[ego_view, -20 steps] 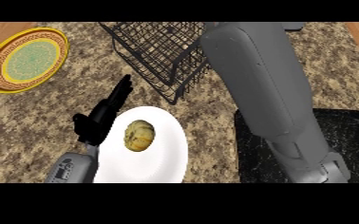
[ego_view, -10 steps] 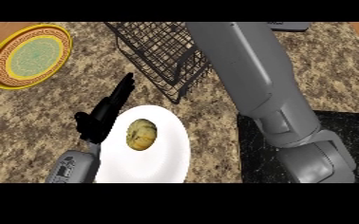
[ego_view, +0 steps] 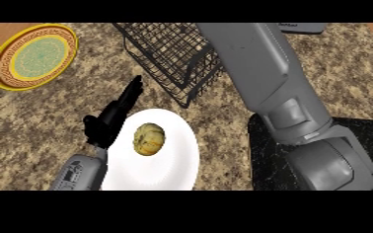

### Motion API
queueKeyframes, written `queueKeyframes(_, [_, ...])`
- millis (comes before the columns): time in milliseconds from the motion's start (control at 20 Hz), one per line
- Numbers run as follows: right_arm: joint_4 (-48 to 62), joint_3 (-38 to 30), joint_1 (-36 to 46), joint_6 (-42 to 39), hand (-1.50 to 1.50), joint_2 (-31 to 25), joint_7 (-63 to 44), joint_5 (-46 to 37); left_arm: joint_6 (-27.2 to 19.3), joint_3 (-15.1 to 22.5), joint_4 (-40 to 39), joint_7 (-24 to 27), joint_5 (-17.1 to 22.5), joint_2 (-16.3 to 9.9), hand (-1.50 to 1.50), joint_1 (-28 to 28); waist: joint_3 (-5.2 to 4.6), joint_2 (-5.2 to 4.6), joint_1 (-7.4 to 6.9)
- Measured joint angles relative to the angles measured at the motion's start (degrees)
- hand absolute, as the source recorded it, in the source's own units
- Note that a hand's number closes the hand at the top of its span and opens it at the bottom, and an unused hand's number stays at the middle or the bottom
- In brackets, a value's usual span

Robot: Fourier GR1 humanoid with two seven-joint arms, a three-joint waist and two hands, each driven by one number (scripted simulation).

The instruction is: Pick the tomato from the tray and place it in the tiered basket

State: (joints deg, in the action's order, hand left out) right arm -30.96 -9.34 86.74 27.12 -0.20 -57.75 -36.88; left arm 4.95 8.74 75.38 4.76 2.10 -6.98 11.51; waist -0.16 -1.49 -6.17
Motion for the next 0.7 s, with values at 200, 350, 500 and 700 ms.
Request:
queueKeyframes(200, [2.6, -2.0, 1.1, 5.1, -1.50, 0.0, 1.4, 5.5, 0.0, -0.1, 0.1, -0.1, 0.0, 0.2, 0.00, 0.0, 0.02, 0.08, 0.04])
queueKeyframes(350, [4.3, -2.5, 2.1, 9.4, -1.50, 0.0, 3.1, 7.0, 0.4, -0.6, 0.0, 0.4, 0.3, -0.3, 0.00, -0.6, 0.01, 0.25, 0.74])
queueKeyframes(500, [6.4, -1.6, 3.5, 14.6, -1.50, -0.1, 3.3, 4.4, 0.3, -1.3, 0.2, 0.4, 0.5, -0.7, 0.00, -1.1, 0.00, 0.51, 1.72])
queueKeyframes(700, [9.8, 1.4, 5.2, 20.7, -1.50, -1.5, 0.3, -2.5, 0.1, -2.3, 0.3, 0.3, 0.9, -1.2, 0.00, -2.1, -0.04, 1.18, 3.69])
